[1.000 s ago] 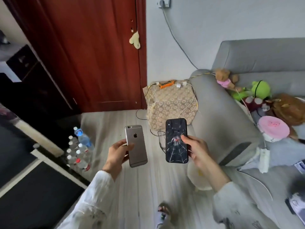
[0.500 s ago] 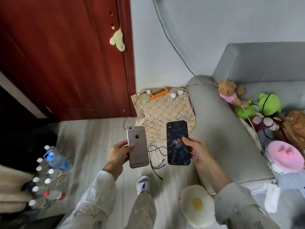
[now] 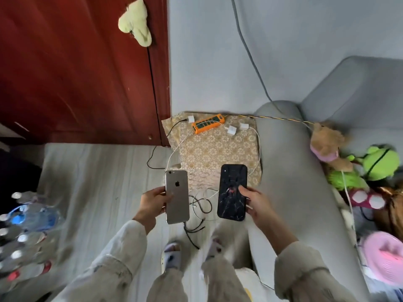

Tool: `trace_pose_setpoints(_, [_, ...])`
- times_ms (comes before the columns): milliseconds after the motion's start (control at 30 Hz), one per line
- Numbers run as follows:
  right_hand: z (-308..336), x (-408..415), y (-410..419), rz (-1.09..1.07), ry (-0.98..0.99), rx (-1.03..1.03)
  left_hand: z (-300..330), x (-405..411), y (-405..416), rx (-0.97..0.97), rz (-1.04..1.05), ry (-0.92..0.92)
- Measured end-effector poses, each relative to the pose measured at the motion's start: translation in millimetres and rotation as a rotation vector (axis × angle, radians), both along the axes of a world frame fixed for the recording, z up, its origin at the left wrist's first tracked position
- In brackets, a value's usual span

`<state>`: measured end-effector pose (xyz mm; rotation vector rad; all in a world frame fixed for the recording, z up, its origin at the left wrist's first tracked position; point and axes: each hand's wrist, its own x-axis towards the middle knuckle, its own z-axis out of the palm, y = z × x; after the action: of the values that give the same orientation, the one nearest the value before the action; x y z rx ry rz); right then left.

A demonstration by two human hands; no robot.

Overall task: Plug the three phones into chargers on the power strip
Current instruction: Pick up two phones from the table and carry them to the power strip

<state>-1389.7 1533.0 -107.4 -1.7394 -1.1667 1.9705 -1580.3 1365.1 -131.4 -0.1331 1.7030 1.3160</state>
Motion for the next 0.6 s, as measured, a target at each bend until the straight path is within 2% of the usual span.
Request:
trace_pose_setpoints(267, [-77, -48, 130, 0.078, -0.091, -0.134, -63, -10, 100, -0.134, 0.112, -0.012])
trace_pose_setpoints(433, [-144, -78, 209, 0.156, -0.198, -0.190, -117, -15, 188, -0.226, 0.100, -0.004])
trace_pose_setpoints(600, [-212, -104, 263, 0.212, -0.222, -0.205, -184, -33, 253, -0.271, 0.122, -0.024])
